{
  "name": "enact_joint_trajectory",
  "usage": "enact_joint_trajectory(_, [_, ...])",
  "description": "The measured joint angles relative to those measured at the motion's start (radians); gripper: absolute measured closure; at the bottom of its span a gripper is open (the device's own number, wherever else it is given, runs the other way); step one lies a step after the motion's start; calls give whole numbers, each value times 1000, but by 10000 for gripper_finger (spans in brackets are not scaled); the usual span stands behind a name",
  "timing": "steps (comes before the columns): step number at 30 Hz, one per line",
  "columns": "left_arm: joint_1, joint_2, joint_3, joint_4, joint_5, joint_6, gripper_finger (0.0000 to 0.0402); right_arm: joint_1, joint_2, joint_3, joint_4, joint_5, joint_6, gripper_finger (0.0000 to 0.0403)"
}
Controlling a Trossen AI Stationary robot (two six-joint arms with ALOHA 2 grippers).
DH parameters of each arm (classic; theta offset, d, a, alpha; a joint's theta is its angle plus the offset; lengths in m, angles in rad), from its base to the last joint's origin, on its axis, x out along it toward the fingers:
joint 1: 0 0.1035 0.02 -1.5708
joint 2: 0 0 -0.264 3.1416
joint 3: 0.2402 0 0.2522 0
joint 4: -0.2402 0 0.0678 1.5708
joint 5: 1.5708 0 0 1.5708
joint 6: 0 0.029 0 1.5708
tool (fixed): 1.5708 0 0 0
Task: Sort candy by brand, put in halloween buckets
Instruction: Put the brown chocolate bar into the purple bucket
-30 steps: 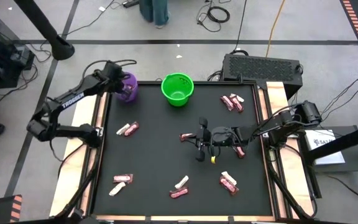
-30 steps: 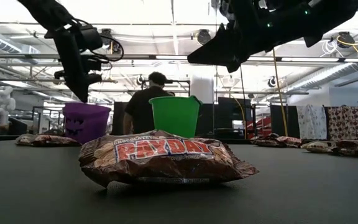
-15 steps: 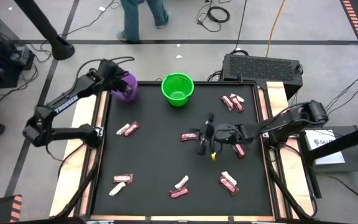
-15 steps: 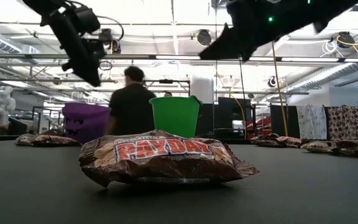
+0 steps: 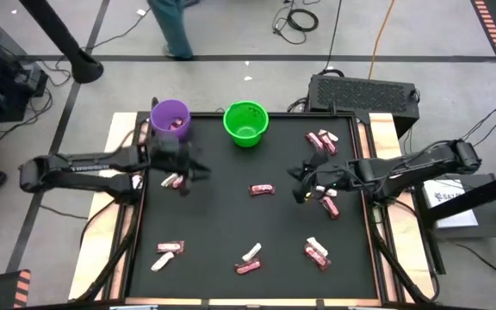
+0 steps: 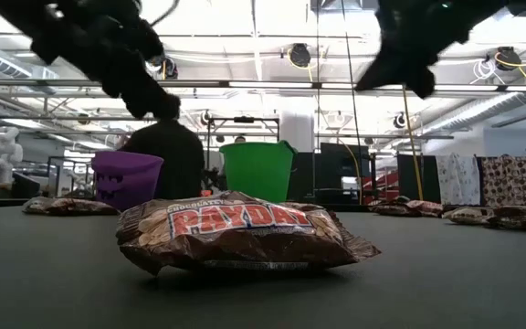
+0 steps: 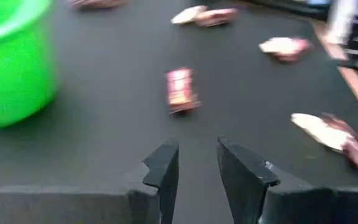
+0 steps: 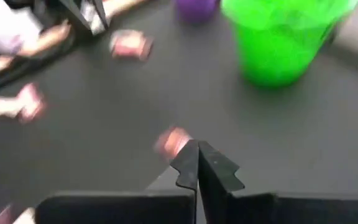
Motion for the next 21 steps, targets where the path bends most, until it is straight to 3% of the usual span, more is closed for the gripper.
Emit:
enact_joint_trajectory(5, [-224,8,-143,350,1,4,285,70,54,0,-39,-283,191,371])
enact_joint_trajectory(8, [-338,14,-168,433,-13,43,285,142,124,-1,40,-318,319,348])
enact_joint_trajectory(12, [-471,51,-169,451,-132,110,285,213,226,2,161,-387,509,329])
enact_joint_trajectory(14, [-516,83,-169,475,-174,147,285,237,276,29,130,-427,577,328])
enact_joint_trajectory(16, [-543,117,-169,516,-218,166,285,244,307,73,35,-410,562,330])
enact_joint_trajectory(21, [-540,198,-168,622,-308,164,285,155,349,172,-289,-108,467,342])
